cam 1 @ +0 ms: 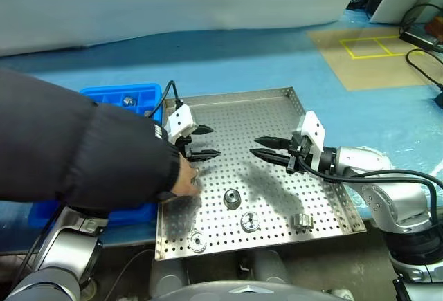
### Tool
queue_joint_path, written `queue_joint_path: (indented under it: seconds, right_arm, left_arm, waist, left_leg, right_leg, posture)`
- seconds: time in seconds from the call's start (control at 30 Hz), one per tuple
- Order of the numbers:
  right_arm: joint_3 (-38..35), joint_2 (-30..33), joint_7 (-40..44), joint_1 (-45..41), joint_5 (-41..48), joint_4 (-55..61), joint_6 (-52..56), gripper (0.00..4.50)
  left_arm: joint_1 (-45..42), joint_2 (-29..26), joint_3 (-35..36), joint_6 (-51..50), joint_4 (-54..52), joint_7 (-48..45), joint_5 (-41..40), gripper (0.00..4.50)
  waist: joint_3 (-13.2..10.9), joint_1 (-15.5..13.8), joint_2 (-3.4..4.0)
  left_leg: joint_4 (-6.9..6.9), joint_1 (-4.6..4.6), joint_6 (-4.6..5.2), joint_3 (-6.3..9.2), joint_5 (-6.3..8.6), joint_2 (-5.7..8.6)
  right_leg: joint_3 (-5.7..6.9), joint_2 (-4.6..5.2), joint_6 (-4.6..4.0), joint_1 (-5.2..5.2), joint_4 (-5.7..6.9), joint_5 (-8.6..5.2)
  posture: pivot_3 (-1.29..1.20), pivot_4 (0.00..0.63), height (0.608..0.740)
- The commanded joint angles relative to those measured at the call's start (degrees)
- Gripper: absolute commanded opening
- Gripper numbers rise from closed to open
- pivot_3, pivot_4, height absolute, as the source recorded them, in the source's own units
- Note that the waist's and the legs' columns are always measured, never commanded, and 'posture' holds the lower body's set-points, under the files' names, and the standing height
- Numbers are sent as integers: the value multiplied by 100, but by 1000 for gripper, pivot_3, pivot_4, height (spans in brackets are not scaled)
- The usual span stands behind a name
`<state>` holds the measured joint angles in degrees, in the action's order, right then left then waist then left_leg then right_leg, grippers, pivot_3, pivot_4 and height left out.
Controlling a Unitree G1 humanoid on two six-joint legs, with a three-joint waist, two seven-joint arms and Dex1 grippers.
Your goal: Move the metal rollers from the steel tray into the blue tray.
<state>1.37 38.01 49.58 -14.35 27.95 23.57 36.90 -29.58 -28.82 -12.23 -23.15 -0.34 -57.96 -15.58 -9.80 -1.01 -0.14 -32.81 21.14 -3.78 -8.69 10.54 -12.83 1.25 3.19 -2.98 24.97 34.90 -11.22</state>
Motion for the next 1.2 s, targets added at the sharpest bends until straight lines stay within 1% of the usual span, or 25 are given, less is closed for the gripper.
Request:
queue_joint_path:
  seconds: [0.03, 0.2, 0.33, 0.93, 1.2]
  right_arm:
    - [43, -5, 28, -50, -32, 169, -215, 1449]
    - [152, -17, 3, -63, -5, 268, -195, 1449]
    - [142, 6, 58, -96, 13, 208, -231, 1449]
    - [119, 18, 174, -199, -96, -91, -412, 1449]
    - [158, 1, 209, -308, -165, -239, -470, 1449]
  left_arm:
    - [-88, 147, 390, -70, -380, 363, -184, 3721]
    - [41, 158, 402, -337, -781, 531, -272, 3721]
    - [54, 151, 400, -457, -842, 622, -280, 3721]
    - [63, 69, 382, -154, -503, 531, -187, 3721]
    - [36, 148, 328, 146, -167, 536, -107, 3721]
  waist:
    - [0, -39, 0]
    - [-1, -45, -1]
    - [-2, -48, -4]
    - [-3, -65, -5]
    - [-2, -64, -3]
  left_leg:
    - [0, 1, 1, 0, 0, 3]
    - [4, 9, 8, 0, 4, 2]
    - [5, 16, 13, 0, 7, 2]
    - [1, 12, 12, 0, 7, 2]
    - [1, -1, 10, 0, 5, 2]
  right_leg:
    - [2, 5, 0, 0, 0, 0]
    - [3, 4, 0, 2, -13, 0]
    - [3, 4, 1, 5, -17, 0]
    - [4, 5, 1, 5, -10, 0]
    - [3, 4, 1, -4, -5, 0]
  posture:
    - [-185, 150, 740]
    - [-170, 150, 740]
    - [-167, 150, 740]
    - [-174, 150, 740]
    - [-172, 150, 740]
